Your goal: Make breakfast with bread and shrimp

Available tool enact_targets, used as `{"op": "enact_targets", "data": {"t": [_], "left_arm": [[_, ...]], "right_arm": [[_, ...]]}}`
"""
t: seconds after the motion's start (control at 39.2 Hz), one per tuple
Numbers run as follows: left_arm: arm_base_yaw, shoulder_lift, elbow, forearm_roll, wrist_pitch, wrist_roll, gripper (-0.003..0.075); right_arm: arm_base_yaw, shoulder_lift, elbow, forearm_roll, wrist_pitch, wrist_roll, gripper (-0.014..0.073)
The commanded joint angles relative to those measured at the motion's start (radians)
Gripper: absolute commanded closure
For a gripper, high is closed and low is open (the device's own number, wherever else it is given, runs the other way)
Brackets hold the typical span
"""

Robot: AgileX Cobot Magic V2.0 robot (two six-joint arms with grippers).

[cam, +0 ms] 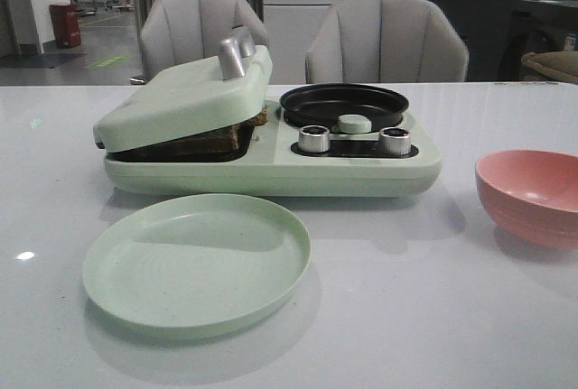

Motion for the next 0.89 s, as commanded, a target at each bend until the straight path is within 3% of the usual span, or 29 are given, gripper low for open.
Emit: {"op": "enact_targets", "data": {"t": [0.0, 0.15, 0.54, 0.87], "left_arm": [[-0.005, 0.015, -0.027, -0.014, -0.083, -0.012, 0.0604], [-0.005, 0.015, -0.027, -0.014, -0.083, -0.012, 0.0604], [-0.005, 0.015, -0.027, -0.014, -0.083, -0.012, 0.0606], [-0.005, 0.015, -0.027, -0.014, -0.083, -0.012, 0.0606]], "right_arm": [[-0.001, 0.009, -0.026, 0.000, -0.087, 0.000, 0.0114], [-0.001, 0.010, -0.026, 0.007, -0.112, 0.000, 0.0114], [-0.001, 0.199, -0.225, 0.055, 0.084, 0.000, 0.0114], [-0.006, 0.291, -0.275, 0.104, 0.163, 0.001, 0.0114]]}}
